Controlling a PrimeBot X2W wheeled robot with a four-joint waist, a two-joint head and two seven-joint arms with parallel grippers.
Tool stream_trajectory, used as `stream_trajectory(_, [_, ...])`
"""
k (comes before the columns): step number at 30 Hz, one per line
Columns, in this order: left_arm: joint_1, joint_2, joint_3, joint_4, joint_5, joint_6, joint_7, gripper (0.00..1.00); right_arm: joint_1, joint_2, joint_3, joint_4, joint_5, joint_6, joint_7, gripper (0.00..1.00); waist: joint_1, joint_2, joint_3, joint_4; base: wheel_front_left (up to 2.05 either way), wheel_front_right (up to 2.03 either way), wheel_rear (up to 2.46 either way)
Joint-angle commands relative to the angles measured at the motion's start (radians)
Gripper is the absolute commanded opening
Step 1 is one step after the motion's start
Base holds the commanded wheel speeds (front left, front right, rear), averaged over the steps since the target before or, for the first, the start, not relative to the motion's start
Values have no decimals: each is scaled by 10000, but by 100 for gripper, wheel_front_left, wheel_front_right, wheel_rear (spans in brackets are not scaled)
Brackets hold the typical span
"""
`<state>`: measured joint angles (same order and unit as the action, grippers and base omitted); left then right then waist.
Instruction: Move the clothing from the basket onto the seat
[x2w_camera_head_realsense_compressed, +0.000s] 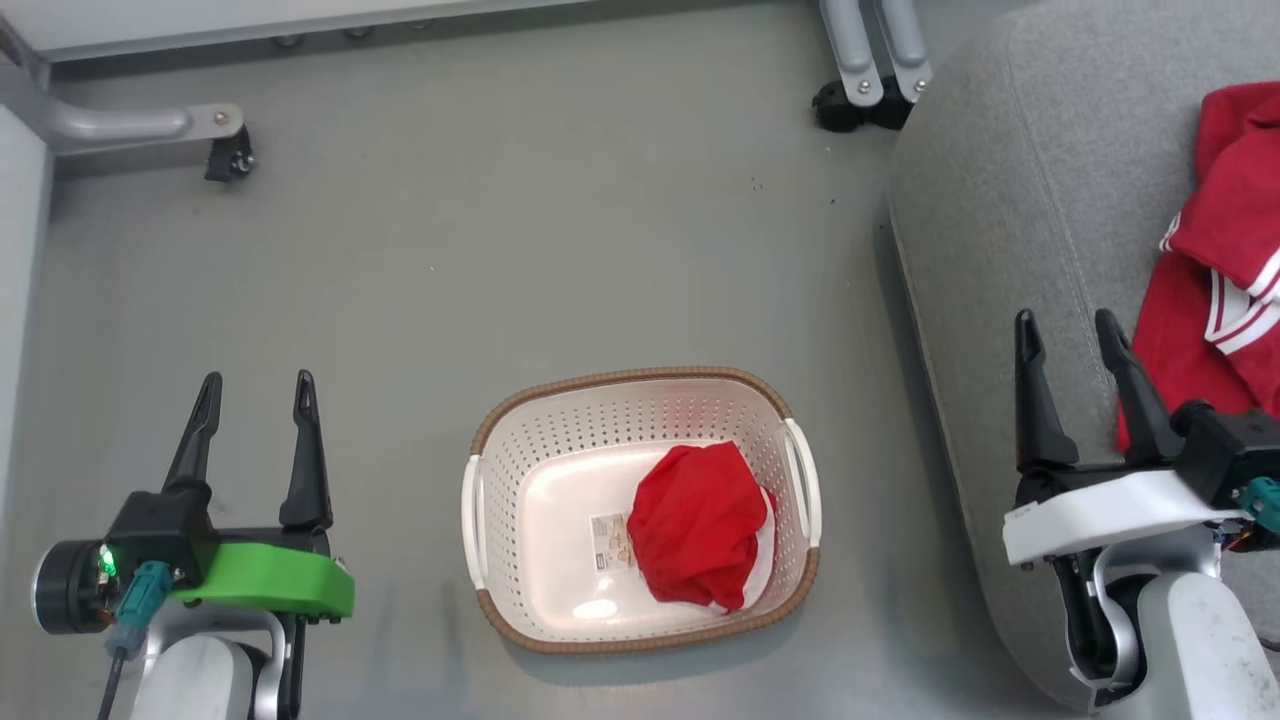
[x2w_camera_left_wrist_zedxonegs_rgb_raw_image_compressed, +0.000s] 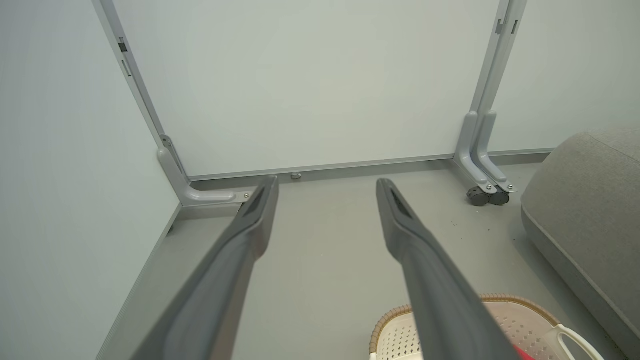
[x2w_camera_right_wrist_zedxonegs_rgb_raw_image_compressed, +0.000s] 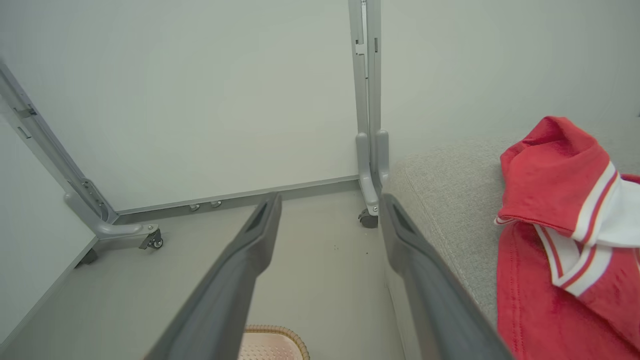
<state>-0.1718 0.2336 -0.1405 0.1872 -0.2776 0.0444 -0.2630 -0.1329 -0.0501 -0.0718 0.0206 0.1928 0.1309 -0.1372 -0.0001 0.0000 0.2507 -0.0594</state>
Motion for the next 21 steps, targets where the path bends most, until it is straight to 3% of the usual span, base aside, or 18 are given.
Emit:
stream_trajectory(1, [234, -56, 53, 31, 164, -56, -21, 100, 253, -13, 84, -99, -30, -3, 69, 100, 1, 0, -586, 463, 0, 0, 0])
stream_trajectory(21, [1482, -522, 252, 439, 725, -345, -13, 100, 1902, -13, 384, -1216, -577, -3, 1214, 100, 1, 0, -2171, 631, 0, 0, 0])
